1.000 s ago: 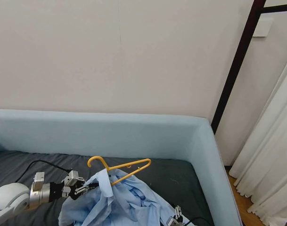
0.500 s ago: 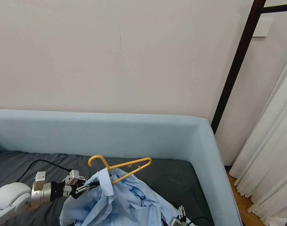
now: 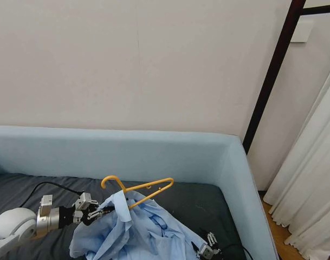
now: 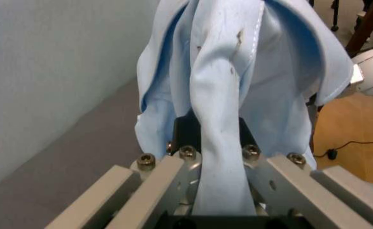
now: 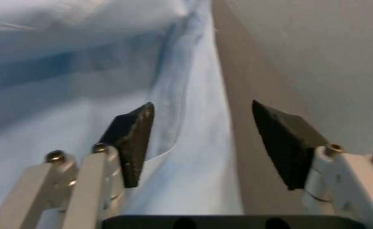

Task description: Pick up the clothes from the sofa and hang them on the clothes hanger.

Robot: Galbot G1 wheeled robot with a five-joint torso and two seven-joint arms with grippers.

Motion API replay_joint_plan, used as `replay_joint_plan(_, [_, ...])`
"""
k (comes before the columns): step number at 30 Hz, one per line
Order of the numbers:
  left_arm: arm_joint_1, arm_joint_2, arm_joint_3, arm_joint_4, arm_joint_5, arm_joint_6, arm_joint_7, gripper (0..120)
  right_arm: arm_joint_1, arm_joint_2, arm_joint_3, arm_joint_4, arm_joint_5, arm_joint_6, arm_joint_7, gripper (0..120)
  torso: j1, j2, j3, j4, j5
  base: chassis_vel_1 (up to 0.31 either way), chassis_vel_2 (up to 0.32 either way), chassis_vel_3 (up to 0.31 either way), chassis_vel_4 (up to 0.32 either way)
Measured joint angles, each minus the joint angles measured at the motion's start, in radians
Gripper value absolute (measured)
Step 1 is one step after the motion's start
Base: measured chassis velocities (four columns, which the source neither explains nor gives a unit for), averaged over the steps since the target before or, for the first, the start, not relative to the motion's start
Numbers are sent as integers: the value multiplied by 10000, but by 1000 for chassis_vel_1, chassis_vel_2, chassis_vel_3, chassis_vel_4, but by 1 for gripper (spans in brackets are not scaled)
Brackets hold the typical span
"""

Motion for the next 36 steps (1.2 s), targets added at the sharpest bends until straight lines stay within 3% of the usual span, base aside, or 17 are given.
replay_joint_plan(1, [11, 11, 0, -6, 1, -3, 8, 1, -33, 22, -6, 10, -21, 15, -22, 51, 0, 1, 0, 1, -1, 0, 0, 0, 0])
replay_joint_plan(10, [-19, -45, 21, 49, 28, -9, 22, 1, -61, -75, -19, -64, 37, 29, -210, 49, 0, 0, 0, 1, -2, 0, 0, 0, 0])
replay_joint_plan(13, [-52, -77, 57, 73, 40, -9, 19, 1, -59, -54, -63, -154, 63, 50, -284, 43, 0, 0, 0, 1, -2, 0, 0, 0, 0])
replay_joint_plan(25, [-72, -94, 72, 175, 63, -40, 52, 1, 192, 139, -233, -636, 143, 305, -517, 0, 0, 0, 0, 1, -2, 0, 0, 0, 0])
replay_joint_plan(36, [-193, -106, 163, 204, 66, -108, 192, 1, 290, -7, -177, -266, 1092, 344, -466, 0, 0, 0, 0, 0, -1, 0, 0, 0, 0])
